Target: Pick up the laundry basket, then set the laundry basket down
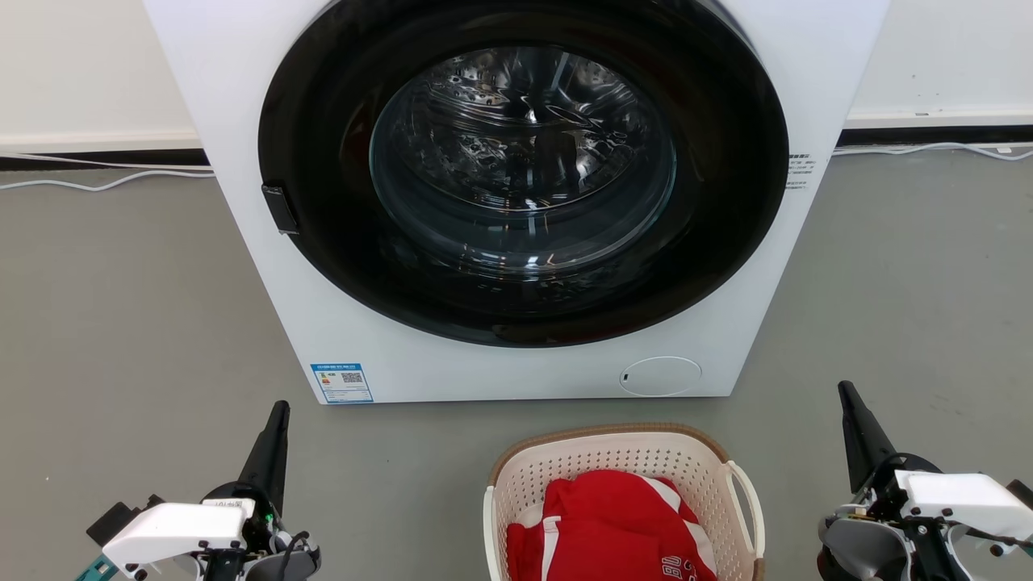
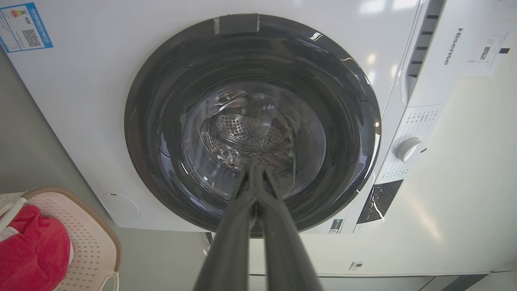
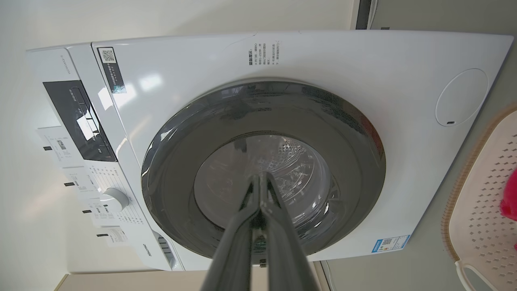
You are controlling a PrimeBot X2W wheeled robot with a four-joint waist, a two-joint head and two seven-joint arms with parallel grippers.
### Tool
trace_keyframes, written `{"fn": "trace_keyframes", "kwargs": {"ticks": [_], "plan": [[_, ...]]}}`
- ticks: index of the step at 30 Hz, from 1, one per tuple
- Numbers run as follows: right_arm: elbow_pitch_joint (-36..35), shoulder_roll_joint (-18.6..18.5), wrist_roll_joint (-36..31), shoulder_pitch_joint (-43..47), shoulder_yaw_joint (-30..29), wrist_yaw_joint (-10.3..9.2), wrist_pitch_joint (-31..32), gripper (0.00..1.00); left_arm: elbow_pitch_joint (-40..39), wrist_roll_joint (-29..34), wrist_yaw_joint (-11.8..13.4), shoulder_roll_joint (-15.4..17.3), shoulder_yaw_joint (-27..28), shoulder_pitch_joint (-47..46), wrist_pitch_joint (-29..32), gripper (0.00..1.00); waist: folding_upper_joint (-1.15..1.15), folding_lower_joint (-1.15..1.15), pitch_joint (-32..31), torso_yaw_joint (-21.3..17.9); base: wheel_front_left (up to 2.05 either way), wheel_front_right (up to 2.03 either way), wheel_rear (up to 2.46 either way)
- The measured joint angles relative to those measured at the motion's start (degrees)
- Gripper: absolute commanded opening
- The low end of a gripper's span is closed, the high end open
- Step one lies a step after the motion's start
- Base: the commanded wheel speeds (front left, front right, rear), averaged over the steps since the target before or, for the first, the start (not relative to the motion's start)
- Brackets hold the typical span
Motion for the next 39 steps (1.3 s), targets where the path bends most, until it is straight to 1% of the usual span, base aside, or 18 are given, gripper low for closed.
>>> {"fn": "trace_keyframes", "kwargs": {"ticks": [39], "plan": [[0.0,0.0,0.0,0.0,0.0,0.00,0.0,0.00,0.0,0.0,0.0,0.0,0.0,0.0,0.0,0.00,0.00,0.00,0.0,0.0,0.00,0.00,0.00]]}}
